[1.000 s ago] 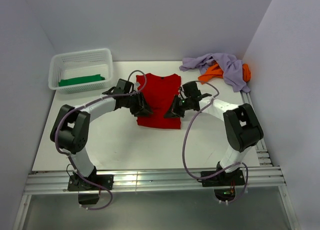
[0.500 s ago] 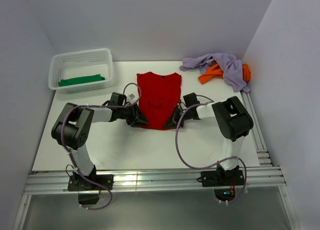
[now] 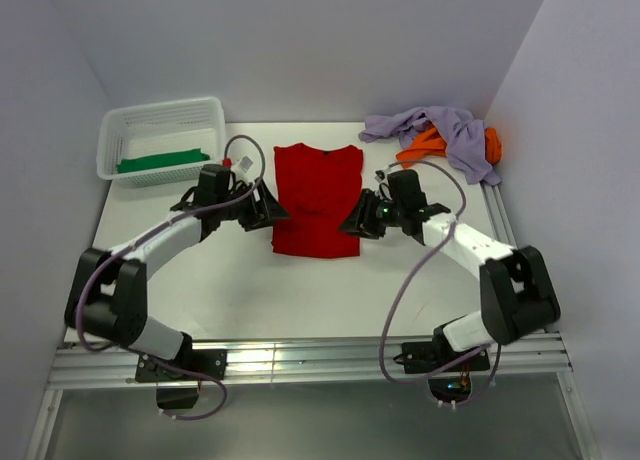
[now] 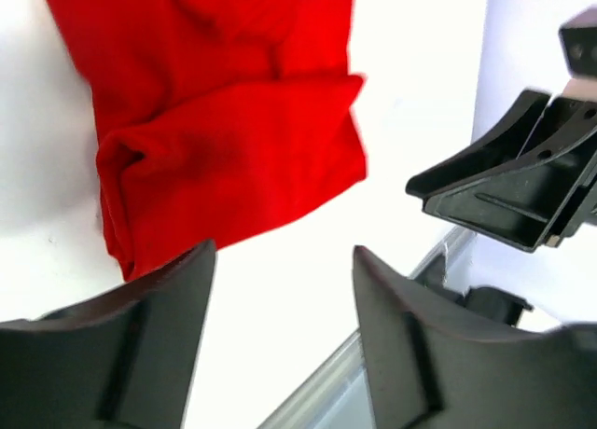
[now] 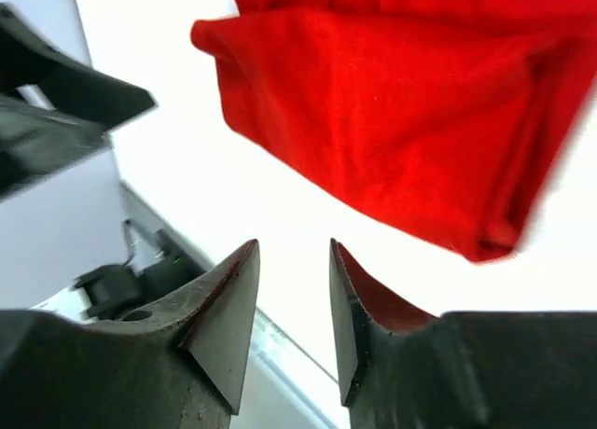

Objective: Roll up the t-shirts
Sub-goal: Roll the tshirt

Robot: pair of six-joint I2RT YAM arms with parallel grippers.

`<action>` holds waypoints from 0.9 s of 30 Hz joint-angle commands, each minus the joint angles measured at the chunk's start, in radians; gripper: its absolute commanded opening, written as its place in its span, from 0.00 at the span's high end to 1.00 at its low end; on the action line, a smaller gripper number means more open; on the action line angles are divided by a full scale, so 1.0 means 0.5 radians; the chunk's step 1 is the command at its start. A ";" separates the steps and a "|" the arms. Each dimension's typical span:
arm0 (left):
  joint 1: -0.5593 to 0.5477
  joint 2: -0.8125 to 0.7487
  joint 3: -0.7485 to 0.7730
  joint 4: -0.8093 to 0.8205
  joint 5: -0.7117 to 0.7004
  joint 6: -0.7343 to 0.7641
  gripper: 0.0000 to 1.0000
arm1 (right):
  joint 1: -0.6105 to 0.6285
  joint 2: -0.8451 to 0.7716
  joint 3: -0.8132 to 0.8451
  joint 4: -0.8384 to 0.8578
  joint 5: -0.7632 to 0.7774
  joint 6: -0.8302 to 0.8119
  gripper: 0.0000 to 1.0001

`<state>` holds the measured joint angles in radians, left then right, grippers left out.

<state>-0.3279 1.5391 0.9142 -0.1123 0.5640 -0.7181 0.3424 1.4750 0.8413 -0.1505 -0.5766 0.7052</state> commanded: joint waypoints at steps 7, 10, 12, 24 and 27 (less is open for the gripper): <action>-0.273 -0.501 -0.601 0.436 -0.628 0.001 0.15 | 0.248 -0.652 -0.584 0.181 0.941 -0.383 0.50; -0.372 -0.529 -0.773 0.626 -0.796 -0.070 0.16 | 0.349 -0.612 -0.639 0.178 1.196 -0.328 0.54; -0.436 -0.550 -0.901 0.733 -0.885 -0.073 0.17 | 0.416 -0.658 -0.667 0.227 1.294 -0.306 0.54; -0.553 -0.498 -1.279 1.366 -1.238 -0.006 0.19 | 0.760 -0.628 -0.943 0.696 1.978 0.013 0.53; -0.553 -0.477 -1.298 1.433 -1.229 0.037 0.20 | 0.766 -0.560 -0.956 0.773 2.000 0.004 0.53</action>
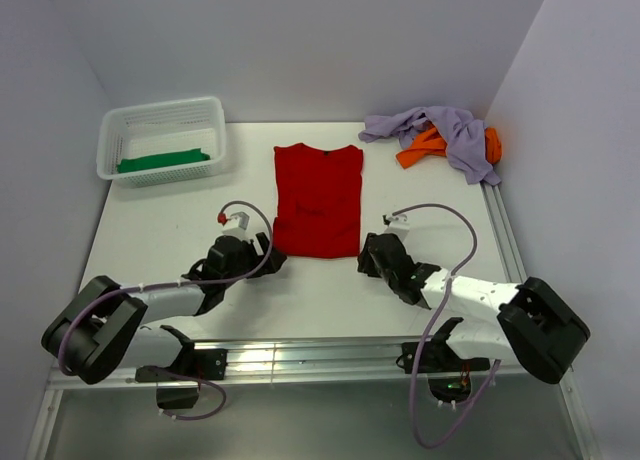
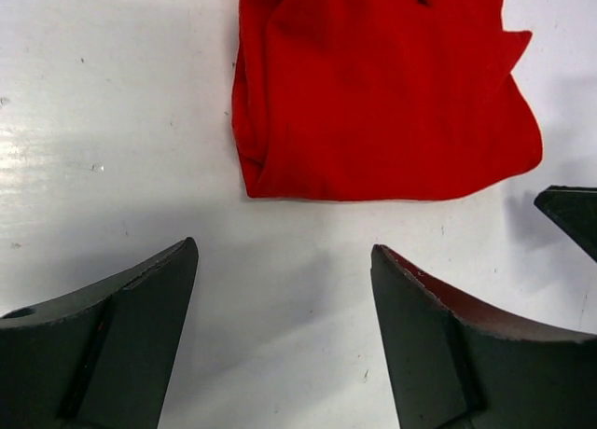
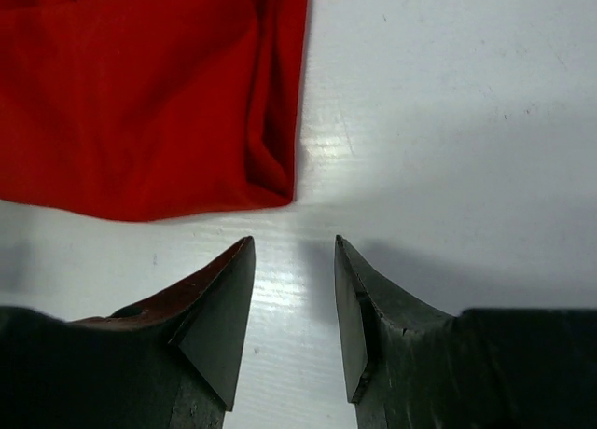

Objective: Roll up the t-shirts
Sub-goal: Roll the tshirt

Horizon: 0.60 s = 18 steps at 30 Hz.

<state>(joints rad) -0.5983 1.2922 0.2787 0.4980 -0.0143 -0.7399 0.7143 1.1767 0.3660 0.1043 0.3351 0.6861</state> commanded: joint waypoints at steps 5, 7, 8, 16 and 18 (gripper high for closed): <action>-0.012 0.103 -0.030 0.341 -0.039 0.151 0.21 | 0.023 0.220 -0.039 0.490 0.137 0.009 0.53; -0.012 0.137 -0.033 0.412 0.001 0.163 0.22 | 0.023 0.285 -0.057 0.570 0.103 -0.016 0.53; -0.012 0.149 -0.039 0.433 0.007 0.179 0.23 | 0.023 0.306 -0.063 0.598 0.082 -0.034 0.53; -0.009 0.238 -0.030 0.538 0.075 0.249 0.27 | 0.023 0.481 0.016 0.635 -0.008 -0.123 0.52; -0.012 0.259 0.001 0.526 0.078 0.265 0.28 | 0.026 0.506 0.032 0.641 -0.011 -0.124 0.51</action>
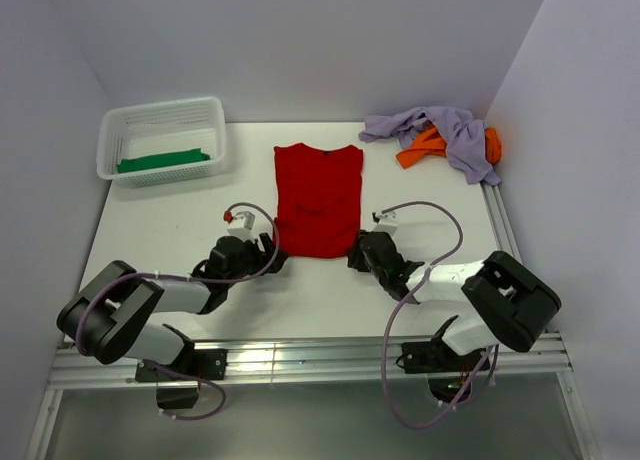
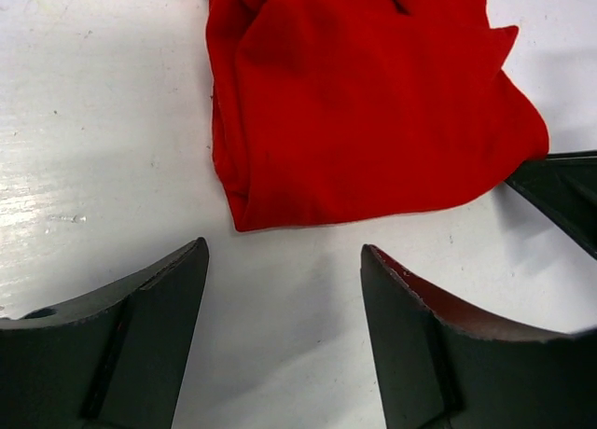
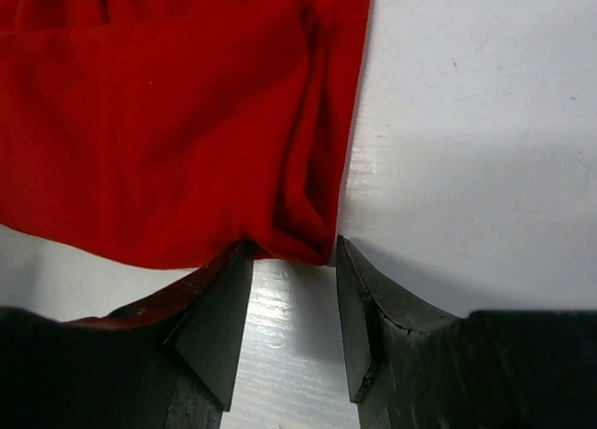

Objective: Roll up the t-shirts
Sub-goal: Roll the tshirt

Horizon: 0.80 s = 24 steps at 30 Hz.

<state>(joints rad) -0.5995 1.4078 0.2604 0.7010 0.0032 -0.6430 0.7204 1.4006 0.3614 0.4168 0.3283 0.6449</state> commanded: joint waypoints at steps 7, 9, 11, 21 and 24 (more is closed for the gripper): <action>-0.007 0.151 0.084 0.172 0.046 0.123 0.39 | 0.007 0.165 0.075 0.013 0.049 -0.041 0.56; -0.007 0.194 0.123 0.181 0.076 0.142 0.49 | 0.004 0.169 0.075 0.004 0.058 -0.041 0.66; -0.004 0.246 0.154 0.187 0.092 0.145 0.62 | -0.011 0.172 0.075 -0.014 0.064 -0.044 0.79; 0.002 0.231 0.292 -0.076 0.122 0.102 1.00 | -0.048 0.049 0.133 -0.287 -0.052 -0.014 1.00; 0.002 0.121 0.317 -0.251 0.132 0.047 1.00 | -0.045 -0.030 0.188 -0.464 -0.150 0.002 1.00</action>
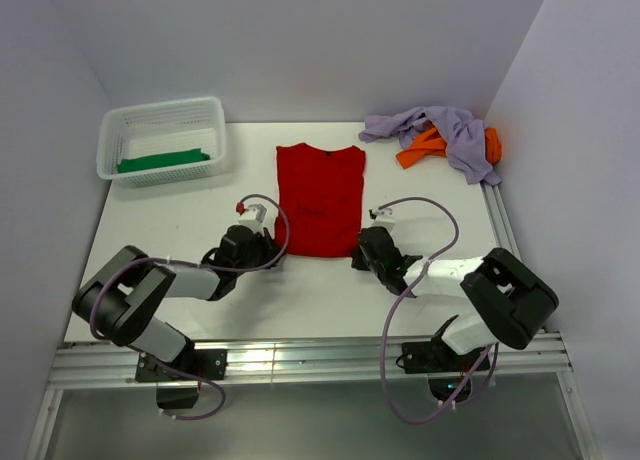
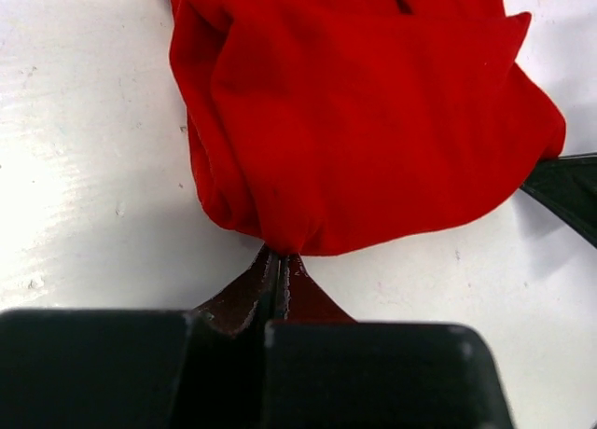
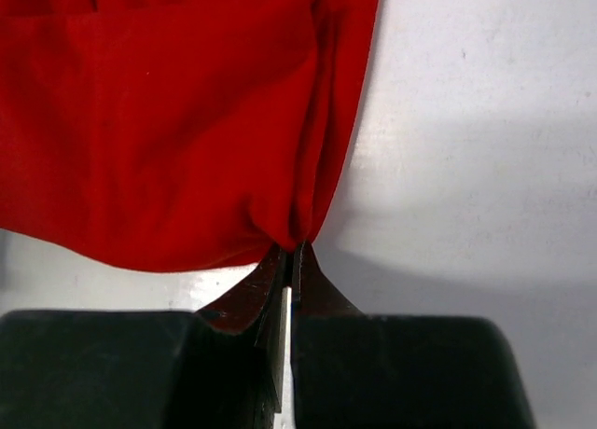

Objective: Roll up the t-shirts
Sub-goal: Roll the tshirt

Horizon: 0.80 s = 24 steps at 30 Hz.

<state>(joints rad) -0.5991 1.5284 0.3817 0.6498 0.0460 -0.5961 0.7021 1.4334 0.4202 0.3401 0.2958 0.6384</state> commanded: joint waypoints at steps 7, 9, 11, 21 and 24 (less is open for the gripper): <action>-0.001 -0.504 0.105 -0.667 0.107 -0.210 0.99 | -0.008 -0.357 0.101 -0.759 -0.275 0.168 1.00; -0.001 -0.541 0.135 -0.878 0.141 -0.277 1.00 | -0.011 -0.440 0.123 -0.943 -0.324 0.238 1.00; 0.002 -0.547 0.206 -1.014 0.190 -0.308 1.00 | -0.008 -0.477 0.193 -1.091 -0.370 0.278 1.00; -0.004 -0.624 0.436 -1.609 0.463 -0.440 1.00 | -0.008 -0.710 0.295 -1.606 -0.727 0.487 1.00; -0.001 -0.572 0.559 -1.708 0.503 -0.434 1.00 | -0.030 -0.692 0.353 -1.686 -0.806 0.484 1.00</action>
<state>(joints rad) -0.5991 1.2522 0.5812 -0.1249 0.2501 -0.8001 0.7006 1.0973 0.5343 -0.4099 -0.0463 0.8562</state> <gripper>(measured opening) 0.013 0.020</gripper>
